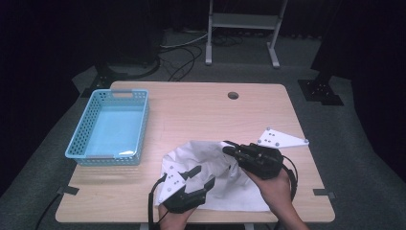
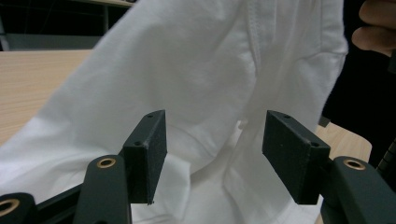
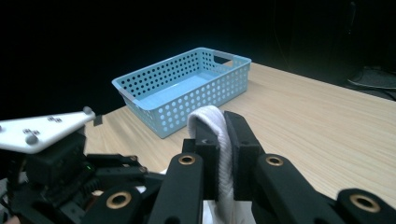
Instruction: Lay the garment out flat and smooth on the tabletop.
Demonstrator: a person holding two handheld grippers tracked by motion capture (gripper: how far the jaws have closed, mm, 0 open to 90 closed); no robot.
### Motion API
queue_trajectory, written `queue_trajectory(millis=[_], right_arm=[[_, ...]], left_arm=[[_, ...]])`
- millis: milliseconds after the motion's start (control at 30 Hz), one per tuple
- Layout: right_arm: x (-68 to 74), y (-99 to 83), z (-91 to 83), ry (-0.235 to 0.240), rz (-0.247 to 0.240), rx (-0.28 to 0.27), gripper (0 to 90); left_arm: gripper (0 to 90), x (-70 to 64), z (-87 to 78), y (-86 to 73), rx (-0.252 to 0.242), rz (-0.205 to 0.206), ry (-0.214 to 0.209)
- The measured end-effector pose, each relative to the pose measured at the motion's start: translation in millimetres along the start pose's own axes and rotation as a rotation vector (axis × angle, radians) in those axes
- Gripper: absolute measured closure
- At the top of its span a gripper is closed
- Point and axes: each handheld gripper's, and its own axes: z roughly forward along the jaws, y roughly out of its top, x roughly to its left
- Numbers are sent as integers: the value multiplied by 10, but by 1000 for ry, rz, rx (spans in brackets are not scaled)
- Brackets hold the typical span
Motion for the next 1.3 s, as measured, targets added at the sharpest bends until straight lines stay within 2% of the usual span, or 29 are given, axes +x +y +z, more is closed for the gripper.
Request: queue_trajectory(millis=[100,300,333,400,433,567,700,767,900,1133,1300], right_arm=[[9,6,-3,1,4,-3,846],[13,35,-38,2,5,-14,846],[13,40,-46,3,6,-16,846],[14,47,-58,7,6,-18,846],[15,49,-62,9,6,-21,846],[4,43,-85,9,4,-23,845],[-41,2,-122,3,12,-24,846],[-64,-28,-136,-3,18,-21,845],[-116,-106,-166,-14,24,-13,846],[-179,-281,-170,-30,46,-9,845],[-197,-358,-145,-45,45,-7,846]], left_arm=[[398,-53,99,0,12,12,-4],[395,-128,250,-23,45,52,31],[401,-142,300,-34,56,71,59],[424,-145,354,-44,72,82,84],[441,-140,378,-47,81,87,89],[614,-110,405,-44,95,98,109],[828,-53,318,-29,70,85,116],[864,2,240,-3,50,64,120],[875,120,41,62,0,24,128],[881,289,-274,187,-73,-18,153],[884,336,-370,305,-97,-15,157]])
